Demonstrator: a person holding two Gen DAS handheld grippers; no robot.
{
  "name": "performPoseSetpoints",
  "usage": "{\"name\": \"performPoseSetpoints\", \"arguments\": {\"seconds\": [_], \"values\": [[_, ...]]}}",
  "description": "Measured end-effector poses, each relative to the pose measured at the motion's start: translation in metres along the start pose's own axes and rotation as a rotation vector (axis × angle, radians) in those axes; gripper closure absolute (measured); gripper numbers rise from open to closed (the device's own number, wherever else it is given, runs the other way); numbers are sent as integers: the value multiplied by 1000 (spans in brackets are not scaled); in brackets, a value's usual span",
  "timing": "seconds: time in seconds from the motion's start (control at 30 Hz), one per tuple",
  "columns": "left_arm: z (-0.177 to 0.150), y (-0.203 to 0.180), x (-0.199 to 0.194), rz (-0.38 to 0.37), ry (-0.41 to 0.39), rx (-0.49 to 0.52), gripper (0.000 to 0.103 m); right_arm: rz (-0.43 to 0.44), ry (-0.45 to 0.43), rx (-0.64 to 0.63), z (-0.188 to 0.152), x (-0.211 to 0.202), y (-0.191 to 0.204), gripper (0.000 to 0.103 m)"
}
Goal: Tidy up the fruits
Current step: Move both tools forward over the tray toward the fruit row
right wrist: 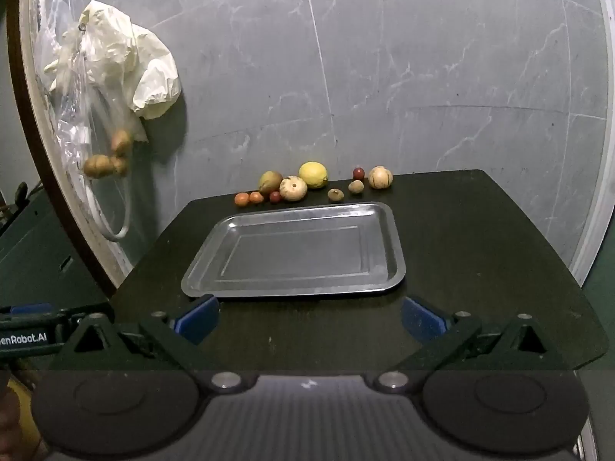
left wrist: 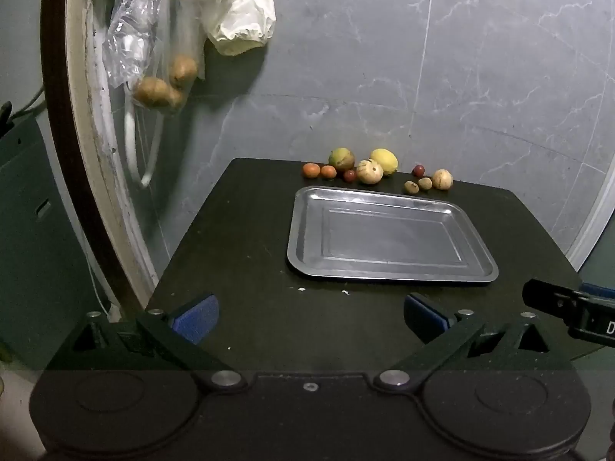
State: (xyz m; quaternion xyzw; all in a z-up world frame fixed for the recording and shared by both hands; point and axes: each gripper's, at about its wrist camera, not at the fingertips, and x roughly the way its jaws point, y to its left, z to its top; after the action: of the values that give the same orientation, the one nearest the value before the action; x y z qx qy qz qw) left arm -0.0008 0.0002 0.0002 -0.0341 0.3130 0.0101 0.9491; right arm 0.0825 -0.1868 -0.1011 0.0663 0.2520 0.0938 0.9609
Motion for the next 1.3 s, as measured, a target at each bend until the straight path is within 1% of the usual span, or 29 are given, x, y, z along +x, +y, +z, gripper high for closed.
{"name": "performPoseSetpoints", "arguments": {"seconds": [0.3,0.37,1.3], "values": [[-2,-4,9,-3,19,7,1,-5,1,6,-7,2,0,0],[-3,-4,12,-5,25,6,1,2,15,14,0,3,-5,0],[4,1,26,-17,78,-5,1,-8,52,14,4,12,-5,0]]}}
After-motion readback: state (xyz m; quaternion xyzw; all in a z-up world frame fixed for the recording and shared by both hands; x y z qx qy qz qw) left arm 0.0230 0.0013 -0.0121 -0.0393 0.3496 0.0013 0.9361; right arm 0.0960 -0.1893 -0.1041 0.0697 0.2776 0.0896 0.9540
